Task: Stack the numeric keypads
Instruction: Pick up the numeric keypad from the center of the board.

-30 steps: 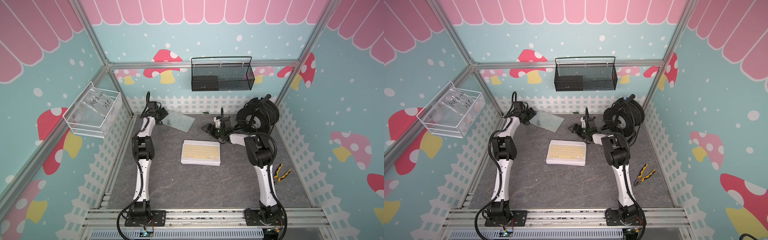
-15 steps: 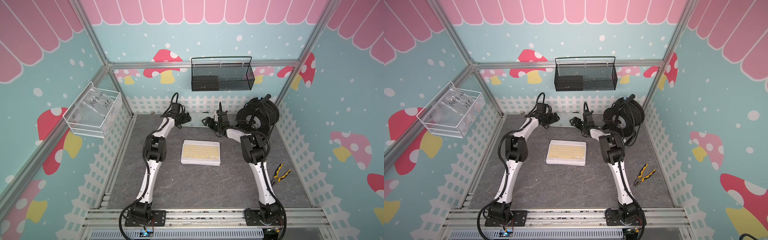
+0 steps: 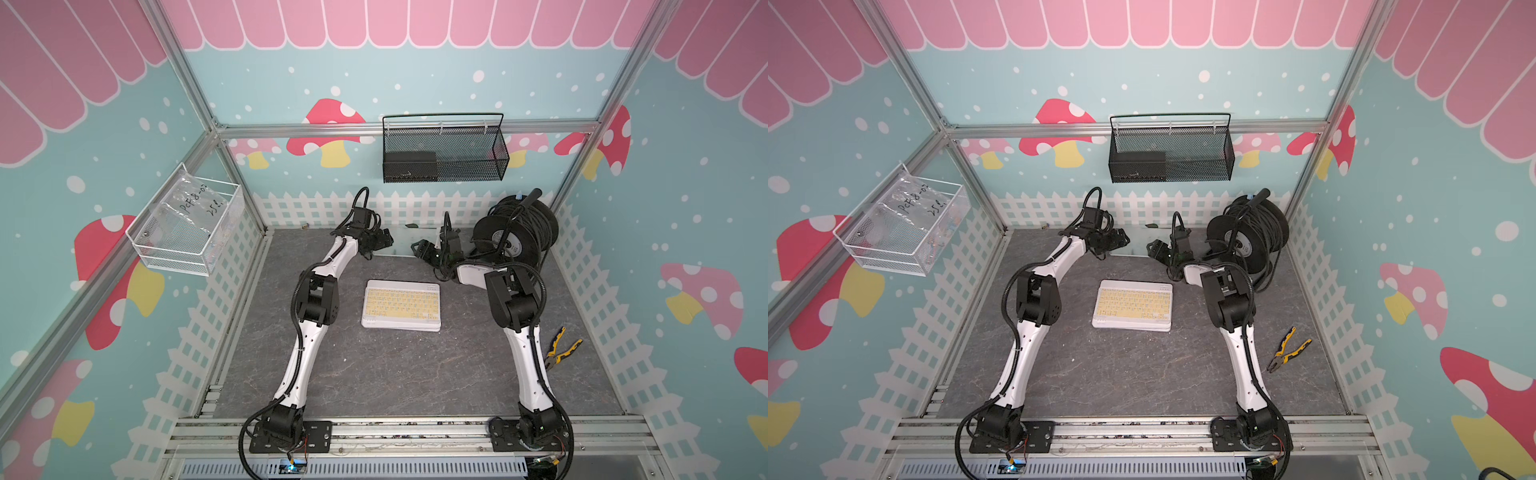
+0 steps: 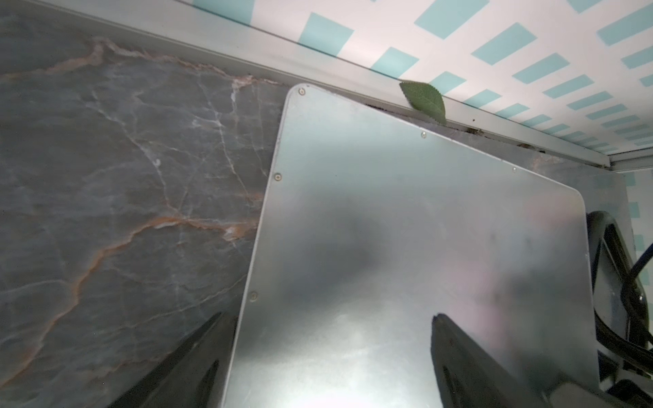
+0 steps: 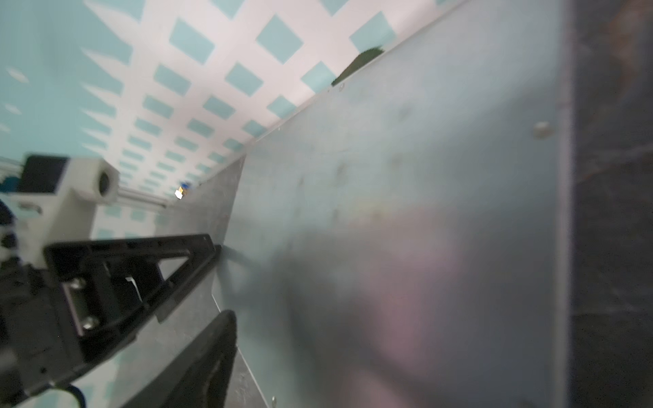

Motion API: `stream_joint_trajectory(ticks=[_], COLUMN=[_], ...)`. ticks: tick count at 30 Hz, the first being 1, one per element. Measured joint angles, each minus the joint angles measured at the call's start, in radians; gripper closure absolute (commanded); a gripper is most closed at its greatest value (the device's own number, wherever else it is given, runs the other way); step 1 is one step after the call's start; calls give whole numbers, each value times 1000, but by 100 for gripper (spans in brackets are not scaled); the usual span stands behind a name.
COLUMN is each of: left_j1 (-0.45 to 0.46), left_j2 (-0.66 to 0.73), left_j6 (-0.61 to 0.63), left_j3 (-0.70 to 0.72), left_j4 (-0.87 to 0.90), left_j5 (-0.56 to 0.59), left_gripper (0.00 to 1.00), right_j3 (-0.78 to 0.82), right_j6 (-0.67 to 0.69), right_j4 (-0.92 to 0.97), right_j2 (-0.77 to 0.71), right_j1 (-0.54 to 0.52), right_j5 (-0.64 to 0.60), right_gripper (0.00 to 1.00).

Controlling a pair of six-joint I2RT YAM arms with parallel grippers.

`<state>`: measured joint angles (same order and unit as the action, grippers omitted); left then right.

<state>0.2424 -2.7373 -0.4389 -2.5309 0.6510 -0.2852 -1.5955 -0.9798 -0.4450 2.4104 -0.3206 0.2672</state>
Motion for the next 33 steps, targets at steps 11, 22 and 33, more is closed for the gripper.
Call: stream_joint_trajectory(ticks=[11, 22, 33], left_j1=[-3, -6, -5], left_j2=[0, 93, 611], left_j6=[-3, -10, -68], left_j3=[5, 151, 777], left_j4=[-2, -10, -103], left_j5=[-6, -19, -10], left_gripper=[11, 12, 11], right_j3=[159, 234, 436], right_j6=[-302, -409, -196], right_j4=[-380, -506, -349], right_j2=[25, -13, -368], right_j1=[19, 21, 19], right_j5=[-4, 14, -35], right_gripper=[71, 92, 90])
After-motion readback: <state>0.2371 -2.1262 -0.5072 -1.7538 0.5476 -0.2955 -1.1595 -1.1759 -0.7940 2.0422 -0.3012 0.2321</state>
